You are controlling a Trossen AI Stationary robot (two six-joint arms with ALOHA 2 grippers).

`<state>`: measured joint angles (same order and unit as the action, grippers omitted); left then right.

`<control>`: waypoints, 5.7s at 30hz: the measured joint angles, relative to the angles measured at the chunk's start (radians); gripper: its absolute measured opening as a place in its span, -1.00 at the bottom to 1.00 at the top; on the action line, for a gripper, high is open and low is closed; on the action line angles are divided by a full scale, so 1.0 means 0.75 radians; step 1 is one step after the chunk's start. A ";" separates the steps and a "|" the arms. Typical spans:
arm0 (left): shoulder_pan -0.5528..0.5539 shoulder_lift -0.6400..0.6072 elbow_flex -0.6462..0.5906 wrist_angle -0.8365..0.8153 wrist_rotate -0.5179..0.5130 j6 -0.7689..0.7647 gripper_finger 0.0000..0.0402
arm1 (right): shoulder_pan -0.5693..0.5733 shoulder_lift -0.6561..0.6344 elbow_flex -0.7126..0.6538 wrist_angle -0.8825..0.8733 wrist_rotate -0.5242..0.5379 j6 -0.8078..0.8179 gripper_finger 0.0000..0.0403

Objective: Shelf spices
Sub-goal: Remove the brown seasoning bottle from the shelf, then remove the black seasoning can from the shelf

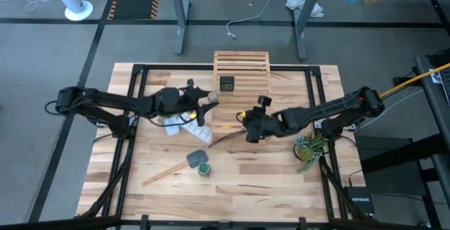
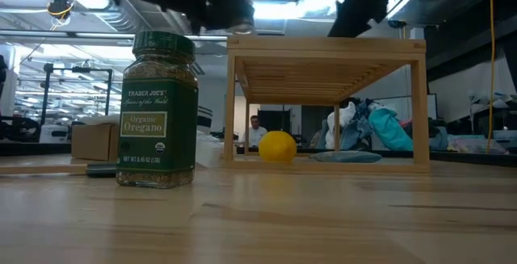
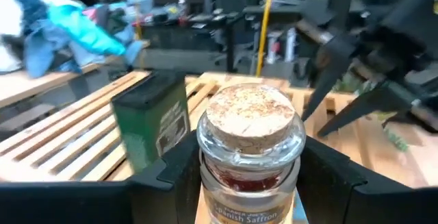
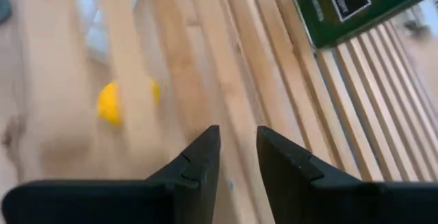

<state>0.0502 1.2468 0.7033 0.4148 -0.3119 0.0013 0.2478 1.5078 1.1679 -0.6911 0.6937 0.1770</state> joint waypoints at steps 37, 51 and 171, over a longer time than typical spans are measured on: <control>-1.036 0.295 -0.001 -0.622 -1.053 -1.319 -0.13 | 0.623 -0.002 -0.149 -0.017 0.461 0.747 -0.49; -1.035 0.548 -0.001 -0.710 -0.967 -1.644 -0.13 | 0.639 -0.002 -0.149 -0.017 0.471 0.790 -0.49; 0.114 -0.268 -0.027 -0.277 0.027 -0.096 -0.02 | 0.620 0.000 -0.148 0.079 0.457 0.689 -0.49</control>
<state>0.1358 1.0458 0.6827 0.2071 -0.2916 -0.0704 0.7132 1.5078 1.0568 -0.6318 1.0366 0.6934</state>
